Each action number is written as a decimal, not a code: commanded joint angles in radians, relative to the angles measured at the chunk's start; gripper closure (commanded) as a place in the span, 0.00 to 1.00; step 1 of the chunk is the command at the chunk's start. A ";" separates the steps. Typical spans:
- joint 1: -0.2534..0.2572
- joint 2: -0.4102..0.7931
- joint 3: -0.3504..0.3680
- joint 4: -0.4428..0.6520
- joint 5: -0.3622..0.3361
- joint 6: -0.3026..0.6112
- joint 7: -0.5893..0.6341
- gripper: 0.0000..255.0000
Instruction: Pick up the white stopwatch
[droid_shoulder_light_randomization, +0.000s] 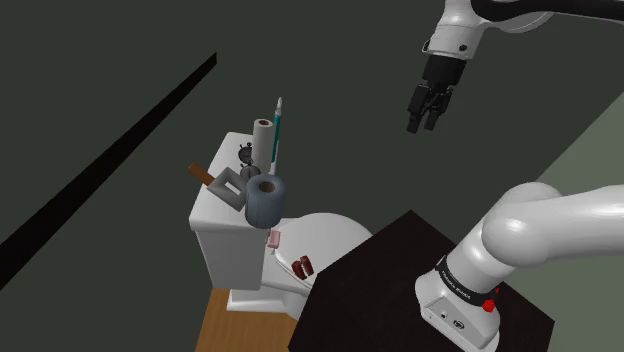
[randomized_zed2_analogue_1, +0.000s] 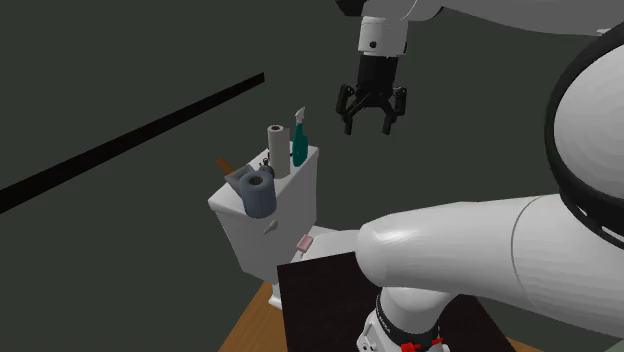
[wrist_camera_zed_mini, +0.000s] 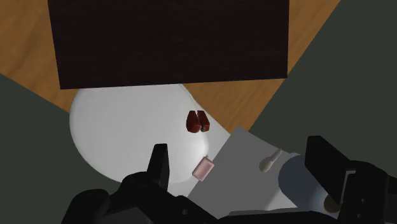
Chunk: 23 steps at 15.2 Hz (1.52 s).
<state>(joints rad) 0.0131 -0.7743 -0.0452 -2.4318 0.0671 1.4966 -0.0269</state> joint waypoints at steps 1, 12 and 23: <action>0.000 0.000 0.000 0.000 0.000 0.000 0.000 0.00; 0.084 0.371 -0.024 0.053 0.051 0.341 -0.183 0.00; 0.153 0.776 -0.008 0.268 0.144 0.548 -0.371 0.00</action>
<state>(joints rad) 0.1602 -0.0343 -0.0570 -2.1913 0.2023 2.0345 -0.3826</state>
